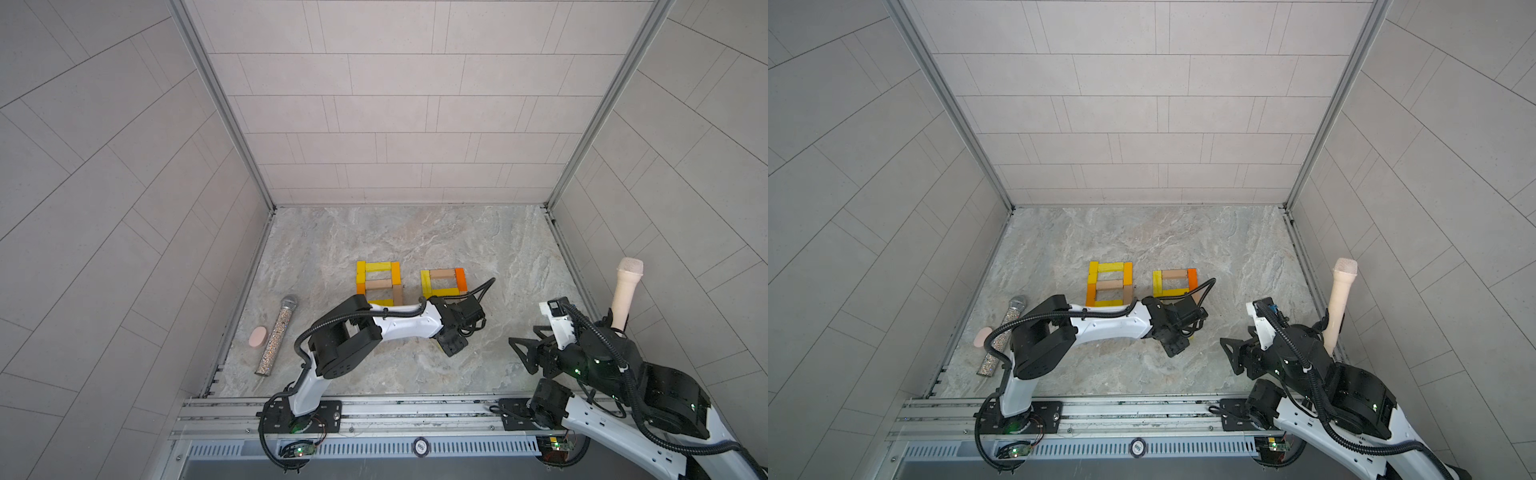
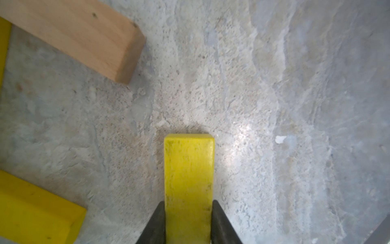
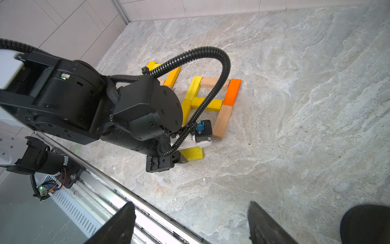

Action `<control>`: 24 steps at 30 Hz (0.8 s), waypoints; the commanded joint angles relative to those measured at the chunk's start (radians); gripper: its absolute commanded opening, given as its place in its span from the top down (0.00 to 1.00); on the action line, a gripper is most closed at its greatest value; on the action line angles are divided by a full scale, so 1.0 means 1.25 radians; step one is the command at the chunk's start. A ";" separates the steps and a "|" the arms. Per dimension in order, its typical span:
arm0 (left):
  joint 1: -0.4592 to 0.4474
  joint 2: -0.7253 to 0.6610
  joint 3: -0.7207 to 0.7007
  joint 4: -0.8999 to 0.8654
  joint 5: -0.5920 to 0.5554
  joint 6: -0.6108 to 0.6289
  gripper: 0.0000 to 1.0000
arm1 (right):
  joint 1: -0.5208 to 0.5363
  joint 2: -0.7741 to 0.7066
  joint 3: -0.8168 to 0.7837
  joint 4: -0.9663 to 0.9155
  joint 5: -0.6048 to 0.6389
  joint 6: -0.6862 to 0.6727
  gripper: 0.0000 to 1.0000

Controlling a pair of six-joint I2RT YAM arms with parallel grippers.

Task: Assemble the number 8 with building blocks
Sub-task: Pick up the building block from the center of the board.

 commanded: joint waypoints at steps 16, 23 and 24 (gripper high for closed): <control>0.084 -0.015 0.144 -0.213 -0.001 0.221 0.71 | 0.003 -0.042 0.009 -0.012 0.075 0.046 0.16; 0.089 0.033 0.206 -0.260 -0.014 0.285 0.71 | 0.003 -0.053 0.012 -0.022 0.078 0.057 0.16; 0.089 0.043 0.217 -0.267 -0.016 0.288 0.71 | 0.003 -0.054 0.013 -0.024 0.078 0.057 0.16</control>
